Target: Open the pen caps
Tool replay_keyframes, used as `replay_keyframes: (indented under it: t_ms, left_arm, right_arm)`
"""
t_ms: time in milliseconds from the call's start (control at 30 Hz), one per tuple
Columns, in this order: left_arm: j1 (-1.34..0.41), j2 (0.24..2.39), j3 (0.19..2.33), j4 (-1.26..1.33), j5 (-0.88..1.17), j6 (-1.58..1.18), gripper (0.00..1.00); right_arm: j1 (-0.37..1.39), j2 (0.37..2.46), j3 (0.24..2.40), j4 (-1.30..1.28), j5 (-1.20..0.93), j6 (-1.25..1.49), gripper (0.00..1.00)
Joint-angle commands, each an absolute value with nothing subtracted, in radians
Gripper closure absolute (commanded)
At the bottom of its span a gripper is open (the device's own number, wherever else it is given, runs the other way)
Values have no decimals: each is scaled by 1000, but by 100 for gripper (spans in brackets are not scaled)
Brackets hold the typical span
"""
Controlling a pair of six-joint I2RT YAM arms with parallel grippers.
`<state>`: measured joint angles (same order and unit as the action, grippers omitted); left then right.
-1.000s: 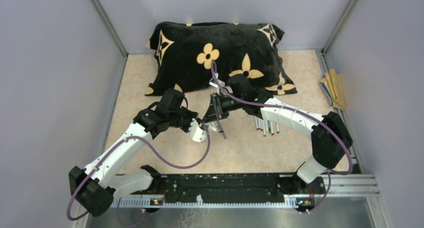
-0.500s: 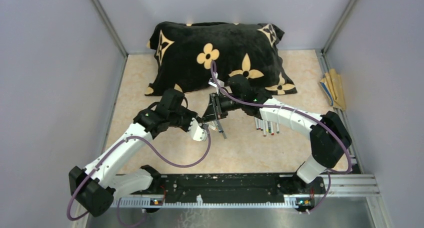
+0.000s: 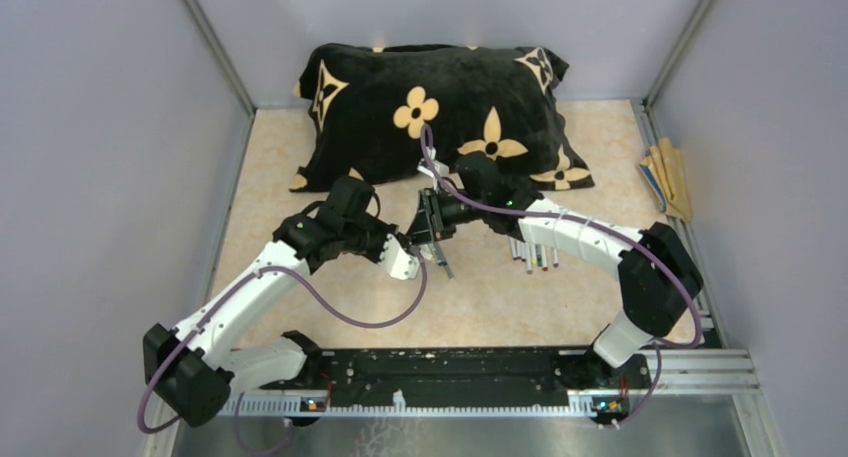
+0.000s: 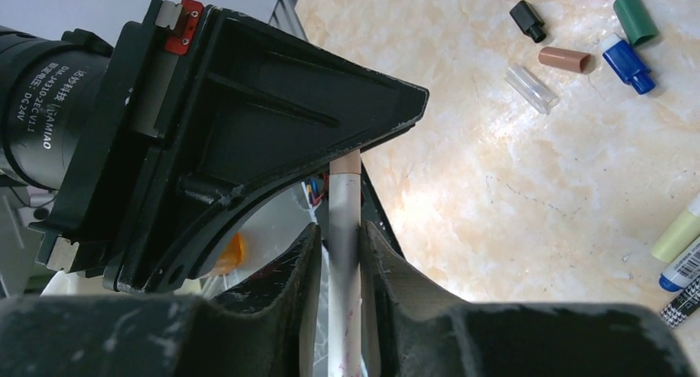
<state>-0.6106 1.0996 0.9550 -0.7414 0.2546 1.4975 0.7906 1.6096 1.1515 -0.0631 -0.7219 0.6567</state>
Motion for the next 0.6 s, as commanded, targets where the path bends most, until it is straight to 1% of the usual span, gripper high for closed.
replay_keyframes:
  t_ms: [0, 67, 100, 133, 167, 367, 567]
  left_arm:
    - [-609, 1128, 1001, -724, 205, 1463, 100]
    - [-610, 1126, 1002, -713, 212, 1450, 100]
    - [-609, 1128, 1006, -713, 214, 1446, 100]
    - [-610, 1130, 1009, -715, 211, 1448, 100]
    - [-609, 1131, 1011, -716, 208, 1448, 100]
    - [-599, 1140, 993, -711, 142, 1472, 100]
    - [-524, 1147, 945, -644, 116, 1549, 100]
  right_arm:
    - [820, 1593, 1138, -47, -795, 659, 78]
    - [821, 1587, 1127, -27, -794, 669, 81]
    - [820, 1585, 1124, -20, -794, 674, 85]
    - [820, 1584, 1123, -19, -795, 675, 91]
    - [821, 1582, 1123, -21, -793, 676, 99]
    - [808, 1530, 1092, -59, -775, 655, 100]
    - [797, 1447, 1023, -142, -748, 615, 100]
